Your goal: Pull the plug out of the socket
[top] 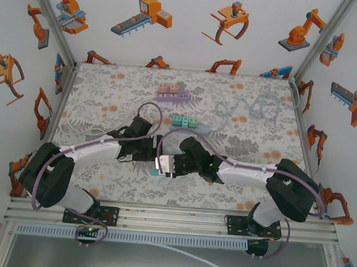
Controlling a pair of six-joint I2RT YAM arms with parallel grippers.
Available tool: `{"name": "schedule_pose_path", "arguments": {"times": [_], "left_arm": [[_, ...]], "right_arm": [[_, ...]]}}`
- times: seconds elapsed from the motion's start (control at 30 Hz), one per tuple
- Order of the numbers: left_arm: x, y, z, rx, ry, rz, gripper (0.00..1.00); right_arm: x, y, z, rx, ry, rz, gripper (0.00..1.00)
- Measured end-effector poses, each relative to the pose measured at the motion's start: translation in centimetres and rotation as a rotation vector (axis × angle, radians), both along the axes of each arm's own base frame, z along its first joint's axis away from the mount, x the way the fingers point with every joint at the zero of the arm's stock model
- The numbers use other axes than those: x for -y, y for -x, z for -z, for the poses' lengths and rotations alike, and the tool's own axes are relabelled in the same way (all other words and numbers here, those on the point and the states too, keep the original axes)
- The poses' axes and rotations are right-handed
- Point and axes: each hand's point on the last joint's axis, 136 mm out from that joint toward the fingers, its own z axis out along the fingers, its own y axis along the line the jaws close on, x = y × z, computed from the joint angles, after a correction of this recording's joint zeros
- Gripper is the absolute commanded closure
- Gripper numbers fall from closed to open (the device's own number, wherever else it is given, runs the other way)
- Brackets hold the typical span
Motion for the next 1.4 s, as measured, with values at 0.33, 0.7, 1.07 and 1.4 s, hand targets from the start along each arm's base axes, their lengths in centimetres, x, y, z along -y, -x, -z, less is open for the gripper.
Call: {"name": "schedule_pose_path", "arguments": {"times": [0.33,0.7,1.07,1.4], "left_arm": [[1.4,0.2,0.5,-0.03,0.044,0.013,0.34],[1.7,0.2,0.8,-0.032,0.083,-0.001,0.36],[1.9,0.0,0.8,-0.024,0.099,-0.008,0.37],[2.2,-0.1,0.9,-0.017,0.119,-0.009,0.37]], "right_arm": [[-0.1,-0.2,-0.3,-0.07,-0.006,0.049,0.8],[0.0,-0.8,-0.5,-0.184,0.029,0.098,0.87],[-0.2,-0.9,-0.5,-0.208,0.076,0.098,0.93],[-0.6,-0.8,-0.2,-0.15,0.199,0.096,0.95]]}}
